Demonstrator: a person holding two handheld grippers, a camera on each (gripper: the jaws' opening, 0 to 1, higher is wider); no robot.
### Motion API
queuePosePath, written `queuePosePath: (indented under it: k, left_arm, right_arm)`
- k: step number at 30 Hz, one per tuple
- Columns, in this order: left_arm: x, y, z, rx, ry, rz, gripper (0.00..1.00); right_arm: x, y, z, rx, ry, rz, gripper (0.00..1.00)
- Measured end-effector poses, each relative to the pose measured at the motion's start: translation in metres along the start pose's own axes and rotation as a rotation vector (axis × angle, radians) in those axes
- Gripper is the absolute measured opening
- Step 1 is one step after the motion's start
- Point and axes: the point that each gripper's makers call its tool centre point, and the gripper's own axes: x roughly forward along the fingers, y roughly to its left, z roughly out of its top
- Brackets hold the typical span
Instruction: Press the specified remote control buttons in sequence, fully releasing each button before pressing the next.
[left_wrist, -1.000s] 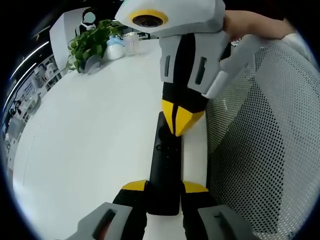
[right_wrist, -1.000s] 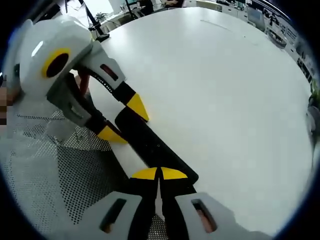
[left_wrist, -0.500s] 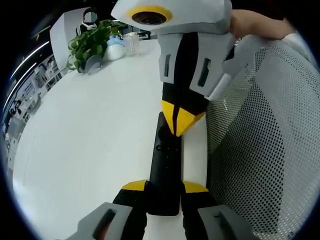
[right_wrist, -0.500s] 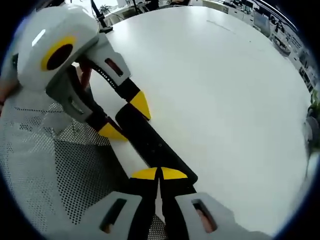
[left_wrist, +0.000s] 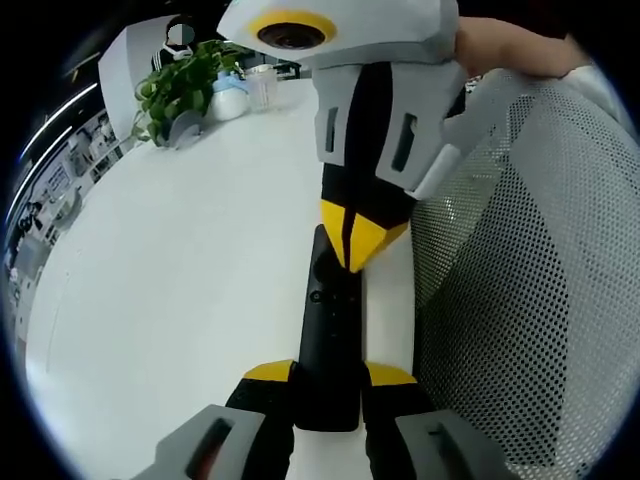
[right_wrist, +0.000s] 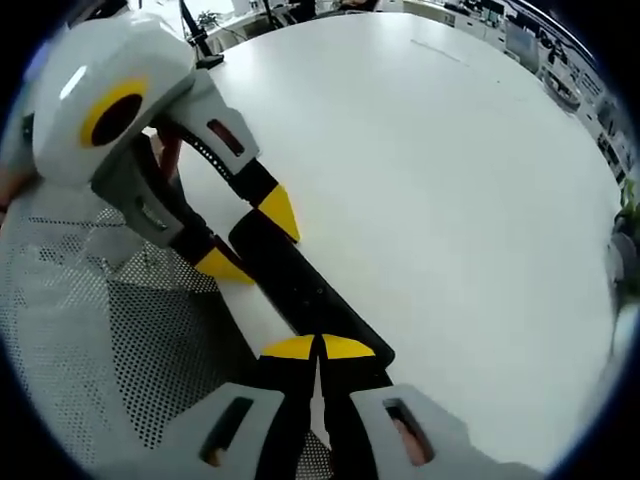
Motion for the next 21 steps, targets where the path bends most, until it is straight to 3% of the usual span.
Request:
queuePosePath:
  k: [21]
  left_arm:
    - [0.0006, 0.0004, 0.0006, 0.000, -0.004, -0.003, 0.25]
  right_arm:
    - [0.0011, -0.0097, 0.0076, -0.038, -0.029, -0.056, 0.00]
